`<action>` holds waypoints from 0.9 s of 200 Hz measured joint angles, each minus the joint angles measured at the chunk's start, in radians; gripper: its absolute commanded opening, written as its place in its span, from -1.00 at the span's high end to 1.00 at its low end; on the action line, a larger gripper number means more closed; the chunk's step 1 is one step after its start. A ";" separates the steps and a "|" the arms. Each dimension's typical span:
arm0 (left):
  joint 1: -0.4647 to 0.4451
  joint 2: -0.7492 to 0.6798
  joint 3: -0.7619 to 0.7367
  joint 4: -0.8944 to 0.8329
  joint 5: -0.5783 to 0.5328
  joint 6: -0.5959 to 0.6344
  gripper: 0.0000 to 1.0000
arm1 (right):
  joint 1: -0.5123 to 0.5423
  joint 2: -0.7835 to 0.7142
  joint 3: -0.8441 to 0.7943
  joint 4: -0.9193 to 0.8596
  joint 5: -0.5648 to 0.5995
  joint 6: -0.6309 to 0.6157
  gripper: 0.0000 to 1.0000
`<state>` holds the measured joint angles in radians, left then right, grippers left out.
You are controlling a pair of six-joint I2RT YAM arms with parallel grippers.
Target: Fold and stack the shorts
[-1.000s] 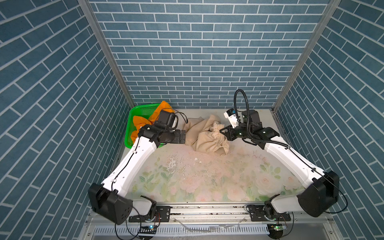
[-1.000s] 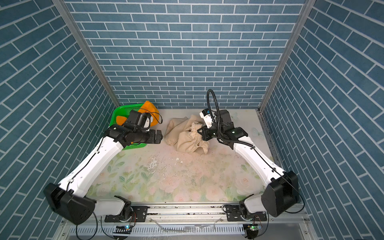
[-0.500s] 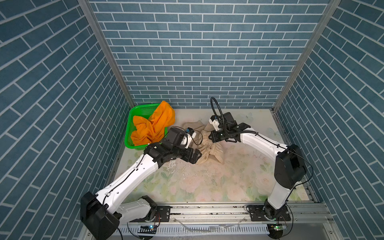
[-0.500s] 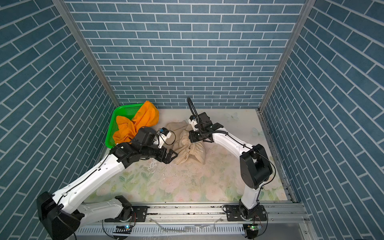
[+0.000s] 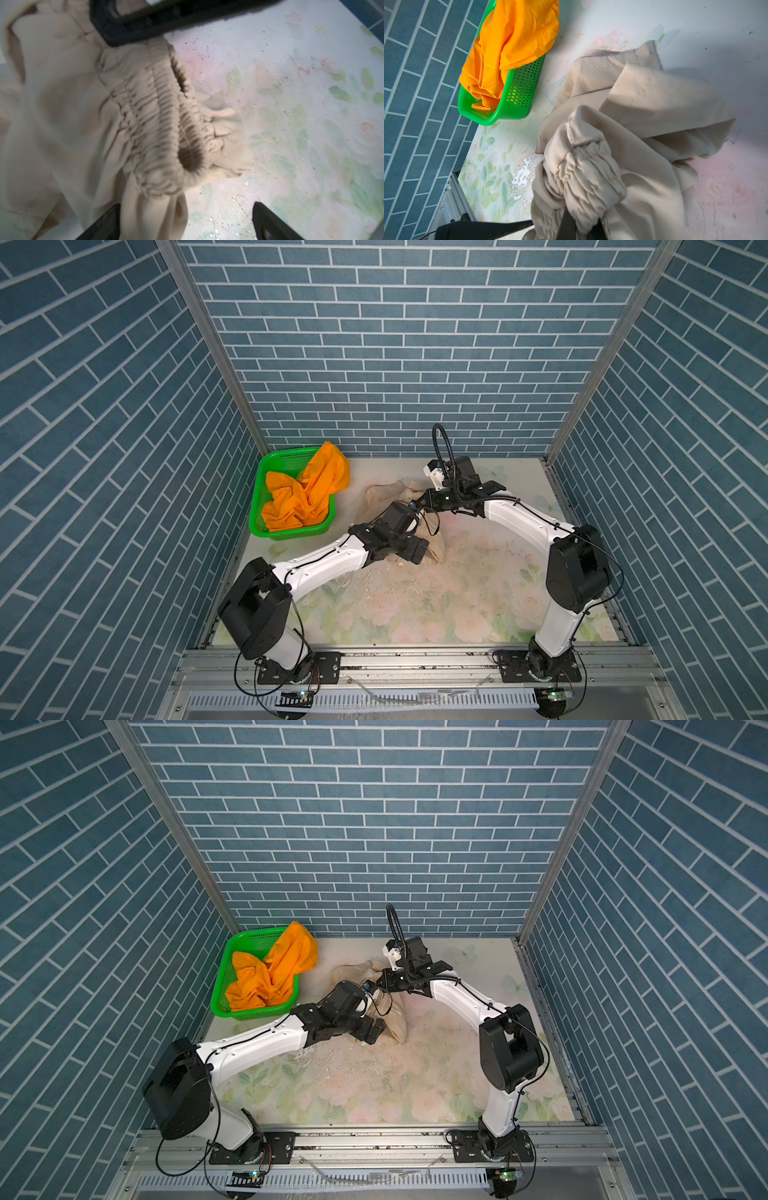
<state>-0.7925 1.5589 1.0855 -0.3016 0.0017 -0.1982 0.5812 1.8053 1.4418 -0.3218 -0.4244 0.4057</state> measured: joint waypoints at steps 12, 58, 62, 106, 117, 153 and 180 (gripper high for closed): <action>0.000 0.008 0.020 -0.008 -0.035 0.007 -0.57 | 0.001 0.000 -0.013 0.006 -0.007 0.008 1.00; 0.001 -0.001 0.071 -0.031 -0.051 0.039 -0.03 | 0.001 0.000 -0.035 0.018 -0.035 0.010 1.00; 0.001 -0.001 0.072 -0.034 -0.048 0.043 0.03 | 0.001 0.000 -0.037 0.020 -0.036 0.010 1.00; 0.003 0.001 0.072 -0.074 0.021 0.064 -0.34 | 0.001 -0.001 -0.075 0.045 -0.041 0.017 1.00; 0.004 0.004 0.076 -0.085 0.050 0.058 -0.46 | 0.001 -0.001 -0.076 0.046 -0.040 0.018 1.00; 0.004 0.029 0.085 -0.097 0.108 0.085 0.03 | 0.001 -0.002 -0.085 0.073 -0.039 0.019 1.00; 0.011 0.072 0.140 -0.123 0.105 0.114 0.50 | -0.008 -0.002 -0.100 0.075 -0.033 0.029 1.00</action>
<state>-0.7815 1.6306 1.2251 -0.4244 0.1070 -0.0841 0.5728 1.8034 1.3422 -0.2466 -0.4576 0.4343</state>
